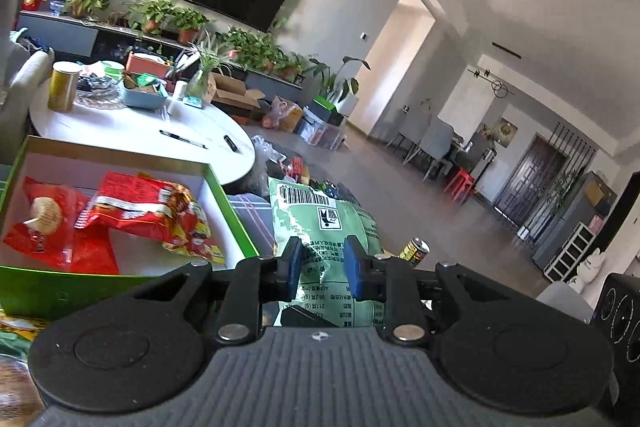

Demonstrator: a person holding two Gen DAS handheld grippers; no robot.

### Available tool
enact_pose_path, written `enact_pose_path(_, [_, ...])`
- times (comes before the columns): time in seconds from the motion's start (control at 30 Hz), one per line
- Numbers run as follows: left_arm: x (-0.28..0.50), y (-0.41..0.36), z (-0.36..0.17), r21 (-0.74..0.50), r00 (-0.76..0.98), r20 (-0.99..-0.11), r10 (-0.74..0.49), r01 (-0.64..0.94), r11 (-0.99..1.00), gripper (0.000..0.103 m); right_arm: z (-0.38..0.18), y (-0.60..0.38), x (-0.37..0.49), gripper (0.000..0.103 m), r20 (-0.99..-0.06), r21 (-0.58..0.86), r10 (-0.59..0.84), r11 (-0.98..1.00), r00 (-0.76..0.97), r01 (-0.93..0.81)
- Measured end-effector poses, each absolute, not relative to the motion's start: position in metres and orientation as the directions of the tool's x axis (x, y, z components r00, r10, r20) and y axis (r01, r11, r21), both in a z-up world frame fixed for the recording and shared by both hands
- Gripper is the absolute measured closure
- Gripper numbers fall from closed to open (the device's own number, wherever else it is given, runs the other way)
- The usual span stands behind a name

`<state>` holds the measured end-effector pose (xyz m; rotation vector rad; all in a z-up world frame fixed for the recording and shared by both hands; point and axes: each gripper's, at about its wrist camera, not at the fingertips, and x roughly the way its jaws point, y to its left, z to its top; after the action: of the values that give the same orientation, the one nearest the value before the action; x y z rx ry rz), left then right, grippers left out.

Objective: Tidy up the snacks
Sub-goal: 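Grasp the pale green chip bag with the right gripper and lift it, then lower the pale green chip bag into the green box and open the right gripper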

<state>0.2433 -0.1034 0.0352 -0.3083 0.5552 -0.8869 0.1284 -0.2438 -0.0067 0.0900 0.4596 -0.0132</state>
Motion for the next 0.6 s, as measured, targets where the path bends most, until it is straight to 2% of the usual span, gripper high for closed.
enact_pose_path(0.6, [0.277, -0.036, 0.059, -0.470, 0.605, -0.289, -0.742, 0.586, 0.660, 0.079, 0.017, -0.195, 0.161, 0.037, -0.403, 0.078, 0.128, 0.991, 0.906, -0.105])
